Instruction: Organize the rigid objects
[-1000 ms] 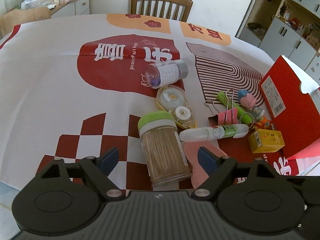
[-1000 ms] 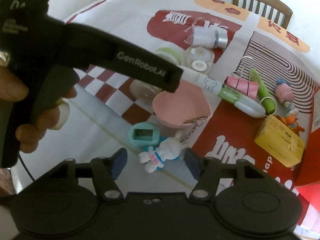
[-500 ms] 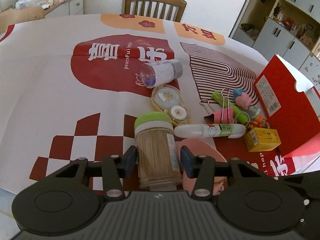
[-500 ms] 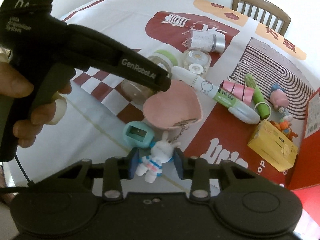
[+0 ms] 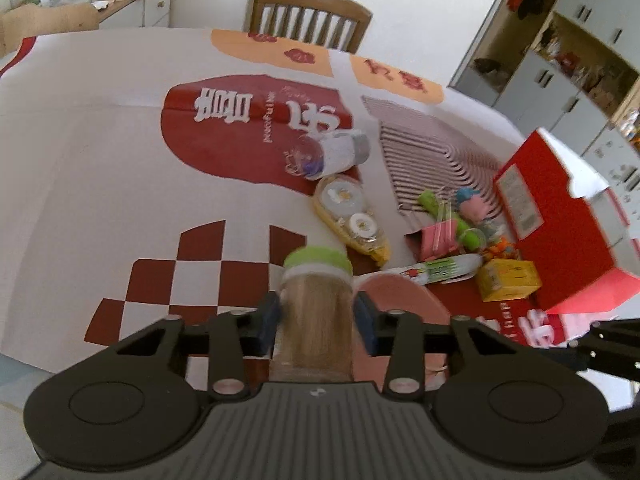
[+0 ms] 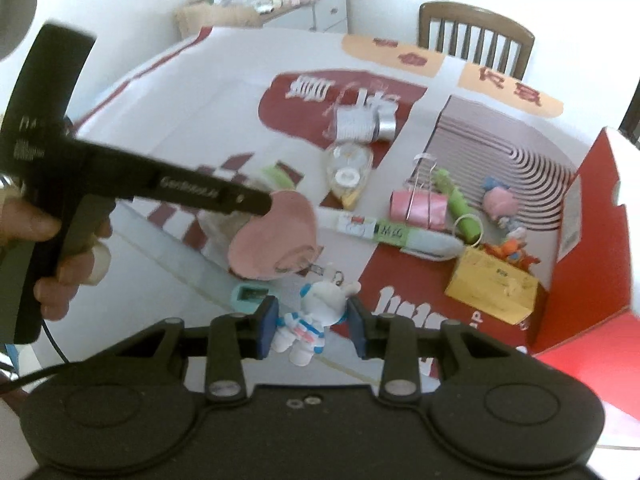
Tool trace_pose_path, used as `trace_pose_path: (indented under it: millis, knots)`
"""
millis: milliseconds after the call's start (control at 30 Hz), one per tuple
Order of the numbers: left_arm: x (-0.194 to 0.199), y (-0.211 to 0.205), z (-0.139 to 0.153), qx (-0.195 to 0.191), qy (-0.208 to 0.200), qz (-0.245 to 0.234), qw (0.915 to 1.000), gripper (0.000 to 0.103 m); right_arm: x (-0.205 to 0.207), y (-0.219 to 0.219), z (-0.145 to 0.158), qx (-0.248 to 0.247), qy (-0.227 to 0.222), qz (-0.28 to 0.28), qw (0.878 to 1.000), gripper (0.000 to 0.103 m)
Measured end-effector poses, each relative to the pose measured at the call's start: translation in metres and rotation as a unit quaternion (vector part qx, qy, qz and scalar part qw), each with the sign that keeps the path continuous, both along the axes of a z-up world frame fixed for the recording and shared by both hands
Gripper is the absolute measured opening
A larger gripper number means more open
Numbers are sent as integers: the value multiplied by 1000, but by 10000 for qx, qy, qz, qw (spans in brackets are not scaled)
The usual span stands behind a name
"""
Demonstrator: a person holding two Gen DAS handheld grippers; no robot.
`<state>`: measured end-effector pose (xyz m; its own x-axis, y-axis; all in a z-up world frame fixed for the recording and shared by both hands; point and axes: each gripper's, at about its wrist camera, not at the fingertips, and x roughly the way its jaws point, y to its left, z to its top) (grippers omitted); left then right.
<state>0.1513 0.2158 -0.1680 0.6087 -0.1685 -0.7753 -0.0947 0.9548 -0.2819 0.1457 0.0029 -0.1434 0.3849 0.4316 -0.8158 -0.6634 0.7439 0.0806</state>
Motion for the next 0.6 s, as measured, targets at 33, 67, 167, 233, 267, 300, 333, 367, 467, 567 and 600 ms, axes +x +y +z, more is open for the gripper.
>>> trace_pose_path:
  millis: [33,67,167,233,267,300,333,367,467,567,600]
  knots:
    - [-2,1,3,-64,-50,-38,10000,22,0,-1,4,44,-37,-14,10000,36]
    - [-4,1,7,-24,-122,-67,9999,17,-1,-3,8,85,-61,-18,9999,36]
    - [-5,-1,11,200,-222,-125,9995,17,-4,-3,17,141,-142,-18,9998,36]
    - [-5,-1,10,170,-199,-141,9996,17,-7,-4,21,119,-194,-61,9997,36]
    - [-6,-1,11,137,-206,-152,9996,17,-6,-7,23,142,-178,-75,9997,36]
    - [-7,-1,11,138,-221,-161,9995,17,-7,-8,24,145,-175,-105,9997,36]
    - [-8,-1,12,141,-239,-165,9995,17,-7,-9,26,149,-184,-131,9996,36]
    - [-9,-1,14,134,-281,-193,9993,15,-8,-10,27,162,-190,-136,9996,36]
    - [-10,-4,17,234,-372,-265,9987,10,-9,-12,30,173,-206,-149,9995,36]
    - [-11,-6,16,302,-402,-261,9984,4,-12,-12,28,133,-210,-156,9996,36]
    - [-11,-5,16,257,-410,-269,9985,4,-13,-12,28,126,-216,-144,9996,36]
